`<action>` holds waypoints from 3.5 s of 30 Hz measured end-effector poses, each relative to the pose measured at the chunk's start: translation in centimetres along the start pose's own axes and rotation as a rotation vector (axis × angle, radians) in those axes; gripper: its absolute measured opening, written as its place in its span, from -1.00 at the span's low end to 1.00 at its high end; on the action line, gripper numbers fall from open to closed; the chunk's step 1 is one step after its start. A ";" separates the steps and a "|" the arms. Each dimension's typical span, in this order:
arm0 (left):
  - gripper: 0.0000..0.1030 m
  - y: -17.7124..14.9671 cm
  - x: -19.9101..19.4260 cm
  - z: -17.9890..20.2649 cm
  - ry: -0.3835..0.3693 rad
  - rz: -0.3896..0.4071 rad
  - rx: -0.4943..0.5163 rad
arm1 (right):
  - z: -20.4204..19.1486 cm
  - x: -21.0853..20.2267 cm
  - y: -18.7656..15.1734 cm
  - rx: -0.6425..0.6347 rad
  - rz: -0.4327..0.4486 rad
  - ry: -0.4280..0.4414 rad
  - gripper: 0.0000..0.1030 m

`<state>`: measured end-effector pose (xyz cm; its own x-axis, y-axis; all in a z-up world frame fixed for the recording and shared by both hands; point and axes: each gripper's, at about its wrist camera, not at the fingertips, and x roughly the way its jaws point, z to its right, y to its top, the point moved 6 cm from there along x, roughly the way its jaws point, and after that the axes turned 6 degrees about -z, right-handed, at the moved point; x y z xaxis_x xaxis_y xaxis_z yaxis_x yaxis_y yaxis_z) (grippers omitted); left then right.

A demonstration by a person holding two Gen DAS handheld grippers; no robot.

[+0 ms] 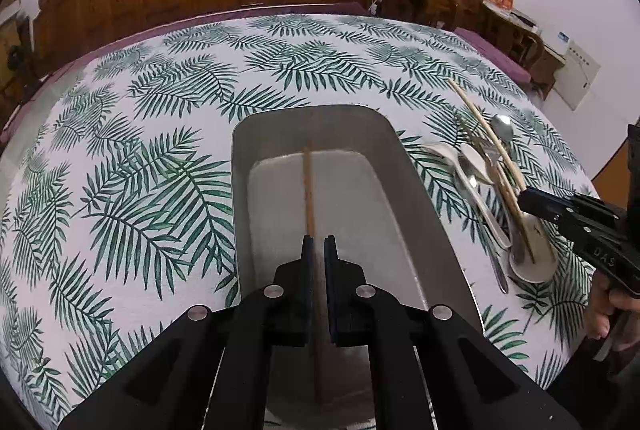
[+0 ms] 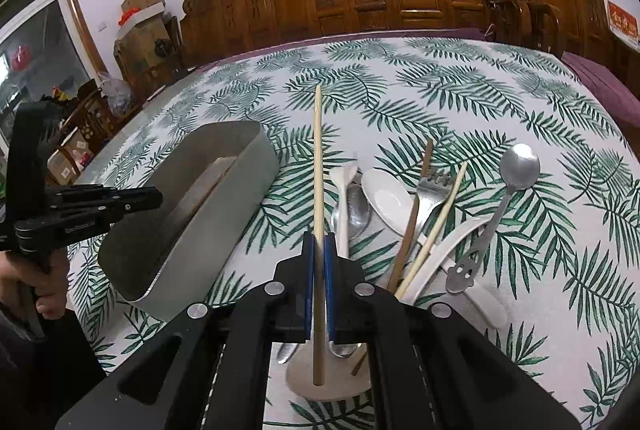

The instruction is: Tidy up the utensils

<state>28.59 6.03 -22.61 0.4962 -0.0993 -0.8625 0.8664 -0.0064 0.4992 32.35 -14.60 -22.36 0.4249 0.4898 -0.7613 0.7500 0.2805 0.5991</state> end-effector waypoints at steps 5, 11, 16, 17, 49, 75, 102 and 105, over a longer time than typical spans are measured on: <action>-0.92 0.1 -1.5 -0.1 -0.026 0.037 -0.005 | -2.0 -1.1 0.4 -0.026 0.017 -0.003 -0.88; -0.92 0.7 -3.6 -0.7 -0.037 0.092 -0.012 | -5.8 -1.6 1.4 -0.077 0.009 0.017 -0.88; -0.92 0.9 -4.7 -2.1 -0.033 0.119 -0.033 | -8.6 -0.5 2.0 -0.073 -0.025 0.043 -0.88; -0.92 0.9 -4.9 -2.4 -0.033 0.123 -0.038 | -9.0 -0.1 2.2 -0.070 -0.033 0.048 -0.88; -0.61 0.8 -5.8 -2.0 -0.053 0.152 -0.031 | -7.9 1.4 2.9 -0.074 -0.047 0.003 -0.83; -0.13 1.8 -3.7 8.2 -0.128 0.152 0.076 | 4.2 -1.0 1.0 -0.043 0.026 -0.122 -0.55; -0.13 1.1 -2.9 9.7 -0.112 0.136 0.102 | 1.4 2.8 0.7 -0.075 -0.084 -0.082 -0.79; -0.13 1.0 -3.0 10.4 -0.107 0.142 0.107 | 2.6 0.5 1.7 -0.034 -0.007 -0.072 -0.79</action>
<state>27.36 -4.03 -18.68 0.5997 -0.2114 -0.7718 0.7744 -0.0896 0.6263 35.14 -16.03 -22.35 0.4558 0.4276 -0.7807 0.7361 0.3120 0.6007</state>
